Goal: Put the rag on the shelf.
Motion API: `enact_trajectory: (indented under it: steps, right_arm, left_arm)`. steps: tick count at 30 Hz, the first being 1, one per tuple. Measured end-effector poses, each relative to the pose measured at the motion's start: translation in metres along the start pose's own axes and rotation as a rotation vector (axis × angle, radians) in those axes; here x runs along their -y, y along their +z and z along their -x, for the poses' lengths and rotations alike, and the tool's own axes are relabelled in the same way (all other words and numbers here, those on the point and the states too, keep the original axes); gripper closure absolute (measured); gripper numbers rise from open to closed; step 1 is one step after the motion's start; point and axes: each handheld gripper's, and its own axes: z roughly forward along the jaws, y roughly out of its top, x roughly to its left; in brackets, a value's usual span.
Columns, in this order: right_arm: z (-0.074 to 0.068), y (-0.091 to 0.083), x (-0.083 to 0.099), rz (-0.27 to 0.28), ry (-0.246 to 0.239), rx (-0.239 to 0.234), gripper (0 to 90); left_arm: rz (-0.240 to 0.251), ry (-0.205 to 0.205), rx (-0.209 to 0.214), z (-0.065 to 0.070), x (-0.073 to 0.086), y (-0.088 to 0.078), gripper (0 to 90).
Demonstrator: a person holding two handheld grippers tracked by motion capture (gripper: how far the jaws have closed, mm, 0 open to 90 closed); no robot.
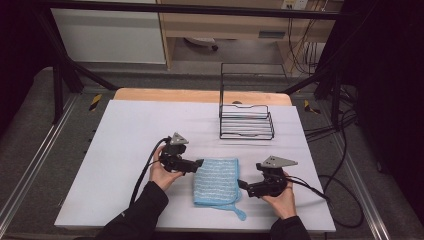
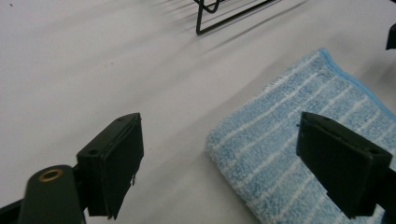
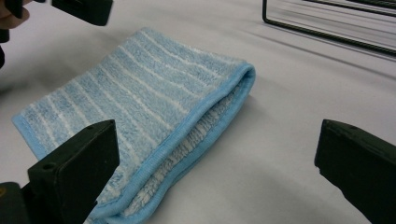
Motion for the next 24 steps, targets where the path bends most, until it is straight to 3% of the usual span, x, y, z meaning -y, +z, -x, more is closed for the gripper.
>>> enact_trajectory:
  steps: [4,8,15,24]
  right_arm:
    - [0.0,0.001,0.001,-0.01,-0.002,0.001,0.6]
    - [-0.001,0.002,0.002,-0.011,-0.001,0.006,0.8]
    - [-0.002,0.002,0.003,-0.018,-0.004,0.019,2.3]
    - [-0.003,0.005,0.005,-0.04,0.0,0.028,4.7]
  left_arm:
    - [-0.034,-0.002,-0.002,0.0,0.002,0.011,24.4]
    - [-0.055,-0.042,0.006,-0.002,0.006,0.018,33.2]
    - [-0.089,-0.048,0.013,-0.001,0.009,0.026,49.9]
    - [-0.094,-0.105,0.049,-0.001,0.014,0.029,65.1]
